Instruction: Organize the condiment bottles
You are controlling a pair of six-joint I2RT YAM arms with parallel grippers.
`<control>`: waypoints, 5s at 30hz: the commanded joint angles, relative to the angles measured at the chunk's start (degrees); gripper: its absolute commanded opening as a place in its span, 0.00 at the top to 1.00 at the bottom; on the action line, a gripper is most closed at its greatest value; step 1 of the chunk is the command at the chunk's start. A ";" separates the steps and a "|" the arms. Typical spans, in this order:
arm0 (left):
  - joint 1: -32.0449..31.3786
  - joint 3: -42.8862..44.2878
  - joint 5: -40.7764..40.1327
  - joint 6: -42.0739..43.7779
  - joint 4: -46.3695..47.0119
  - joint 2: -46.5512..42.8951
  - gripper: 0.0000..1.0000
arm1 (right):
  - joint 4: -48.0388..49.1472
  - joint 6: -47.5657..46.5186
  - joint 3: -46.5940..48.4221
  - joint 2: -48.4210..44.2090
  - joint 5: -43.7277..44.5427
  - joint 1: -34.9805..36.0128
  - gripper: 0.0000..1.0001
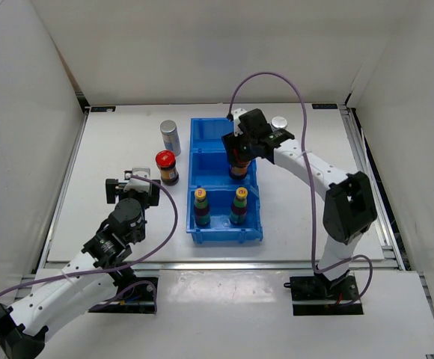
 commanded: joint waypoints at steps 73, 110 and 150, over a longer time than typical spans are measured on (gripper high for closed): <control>21.48 55.34 44.05 -15.91 -16.47 49.01 0.62 | -1.91 5.60 -27.08 -46.87 7.62 2.21 0.00; 11.98 49.81 48.28 -15.92 -6.80 58.77 0.00 | -5.78 8.68 -24.01 -45.73 17.46 1.69 0.00; 17.25 0.51 22.35 -1.94 17.45 11.65 0.00 | -3.16 1.39 25.58 23.28 2.60 -21.78 0.27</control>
